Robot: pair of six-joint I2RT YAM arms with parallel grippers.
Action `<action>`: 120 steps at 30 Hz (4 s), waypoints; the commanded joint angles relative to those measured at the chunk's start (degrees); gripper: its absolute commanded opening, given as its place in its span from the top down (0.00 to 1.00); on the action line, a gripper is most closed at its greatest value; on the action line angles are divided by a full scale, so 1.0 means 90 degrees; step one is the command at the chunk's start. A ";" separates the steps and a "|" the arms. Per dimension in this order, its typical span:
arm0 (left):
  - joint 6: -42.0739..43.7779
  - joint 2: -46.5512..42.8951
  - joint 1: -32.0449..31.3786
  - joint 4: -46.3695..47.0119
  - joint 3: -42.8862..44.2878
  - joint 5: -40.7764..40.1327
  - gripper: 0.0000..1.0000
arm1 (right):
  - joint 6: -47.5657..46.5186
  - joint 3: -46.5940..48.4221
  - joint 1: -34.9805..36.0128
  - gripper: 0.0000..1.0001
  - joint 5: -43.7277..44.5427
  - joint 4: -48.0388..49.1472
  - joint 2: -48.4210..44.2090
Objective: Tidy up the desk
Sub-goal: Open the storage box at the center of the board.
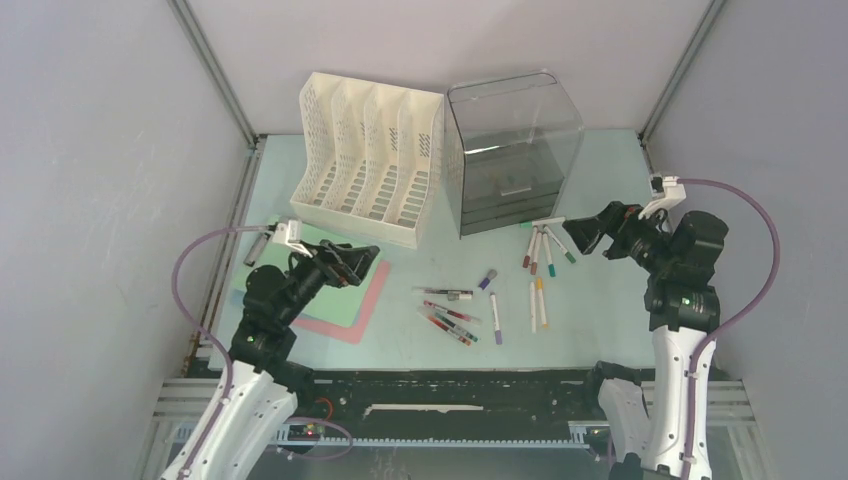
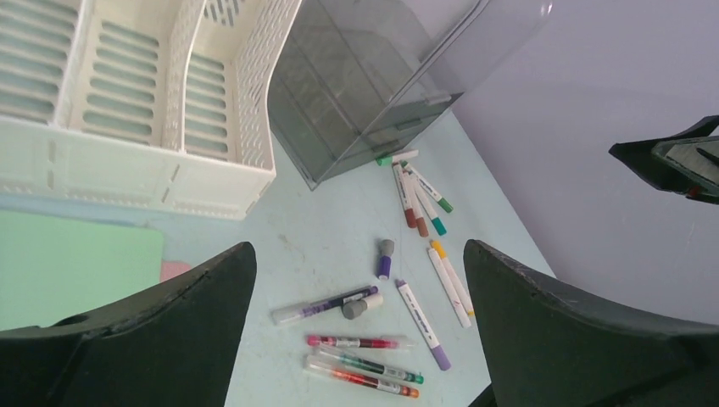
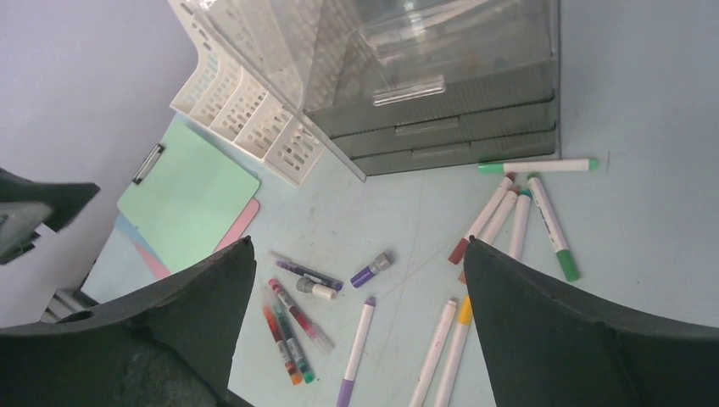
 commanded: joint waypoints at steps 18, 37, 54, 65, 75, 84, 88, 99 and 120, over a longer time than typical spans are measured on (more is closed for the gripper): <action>-0.1024 0.1861 -0.1200 0.4365 -0.1315 0.0158 0.00 | -0.2382 -0.0500 0.0218 0.00 -0.2028 -0.0480 0.0739; -0.0807 0.2798 -0.1268 0.5338 -0.1523 -0.0651 0.00 | 0.1102 -0.1103 0.0693 0.00 -0.1059 0.4862 0.2355; -0.1747 0.2892 -0.1268 0.5789 -0.1807 -0.0686 0.00 | 0.5051 -0.1517 0.1033 0.30 -0.0310 0.9423 0.5556; -0.1910 0.2578 -0.1278 0.5683 -0.2021 -0.0806 0.01 | 0.5763 -0.1029 0.1518 0.39 0.0503 1.0033 0.6568; -0.1960 0.2554 -0.1278 0.5619 -0.2005 -0.0835 0.01 | 0.6172 -0.0631 0.1662 0.56 0.0827 0.9717 0.6939; -0.2020 0.2597 -0.1302 0.5619 -0.1933 -0.0824 0.01 | 0.6442 -0.0640 0.1561 0.82 0.0874 0.9650 0.6704; -0.2016 0.2611 -0.1353 0.5619 -0.1849 -0.0825 0.01 | 0.6596 -0.0692 0.1488 0.96 0.0837 0.9682 0.6545; -0.1776 0.3614 -0.1660 0.6426 -0.1028 -0.0821 0.00 | 0.7082 -0.1151 0.1383 1.00 0.0617 0.9607 0.5470; -0.2686 0.7453 -0.2171 0.7881 0.2054 -0.0301 0.02 | 0.7204 -0.1429 0.0927 1.00 0.0336 0.9230 0.4321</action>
